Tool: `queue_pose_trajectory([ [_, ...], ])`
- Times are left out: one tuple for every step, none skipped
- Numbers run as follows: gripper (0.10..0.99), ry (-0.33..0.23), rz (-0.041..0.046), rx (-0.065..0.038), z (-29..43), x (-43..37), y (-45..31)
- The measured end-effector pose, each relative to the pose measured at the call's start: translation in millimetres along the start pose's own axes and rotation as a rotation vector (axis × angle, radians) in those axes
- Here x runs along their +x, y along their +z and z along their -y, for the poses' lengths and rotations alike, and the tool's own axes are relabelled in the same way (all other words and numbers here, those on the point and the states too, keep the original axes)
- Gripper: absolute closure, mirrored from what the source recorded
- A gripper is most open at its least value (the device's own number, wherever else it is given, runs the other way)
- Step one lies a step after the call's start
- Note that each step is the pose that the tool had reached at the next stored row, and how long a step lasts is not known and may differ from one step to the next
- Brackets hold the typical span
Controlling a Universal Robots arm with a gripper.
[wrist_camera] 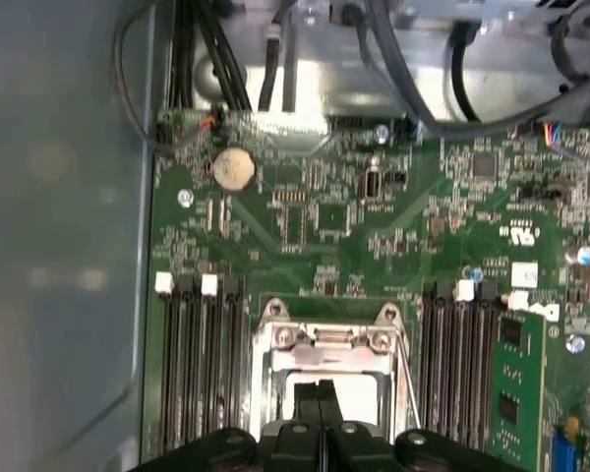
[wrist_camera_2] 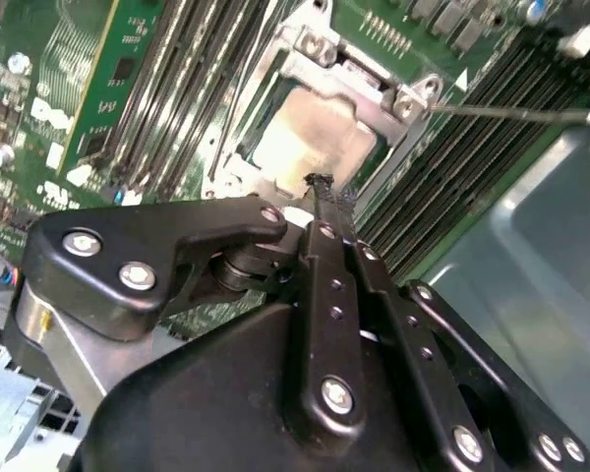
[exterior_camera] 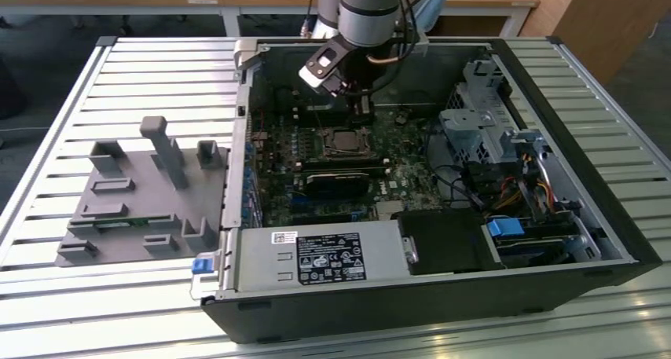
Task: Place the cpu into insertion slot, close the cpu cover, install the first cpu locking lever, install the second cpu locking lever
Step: 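Close the cpu cover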
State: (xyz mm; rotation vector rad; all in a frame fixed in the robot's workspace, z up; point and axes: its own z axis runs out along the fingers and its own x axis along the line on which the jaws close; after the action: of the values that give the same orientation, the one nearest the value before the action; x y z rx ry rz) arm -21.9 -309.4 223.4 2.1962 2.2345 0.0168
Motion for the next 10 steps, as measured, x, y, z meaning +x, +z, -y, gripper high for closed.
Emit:
queue_pose_trajectory([
  [0.980, 0.000, 0.0001, 0.000, 2.9, -0.2, 0.8],
  [0.980, 0.000, 0.0001, 0.000, 5.8, -0.3, 1.6],
  [0.980, 0.000, 0.0000, 0.000, 8.3, -0.3, 2.5],
  [0.980, 0.000, 0.0000, 0.000, 10.5, -0.3, 3.4],
  [0.980, 0.000, 0.0001, 0.000, 12.5, -0.2, 4.2],
  [0.980, 0.000, 0.0000, 0.000, 14.1, -0.2, 5.1],
  [0.980, 0.000, 0.0000, 0.000, 15.8, -0.2, 5.9],
  [0.980, 0.000, 0.0000, 0.000, 17.6, -0.1, 6.6],
  [0.980, 0.000, 0.0001, 0.000, 19.5, -0.1, 7.4],
  [0.980, 0.000, 0.0001, 0.000, 21.0, -0.1, 8.2],
])
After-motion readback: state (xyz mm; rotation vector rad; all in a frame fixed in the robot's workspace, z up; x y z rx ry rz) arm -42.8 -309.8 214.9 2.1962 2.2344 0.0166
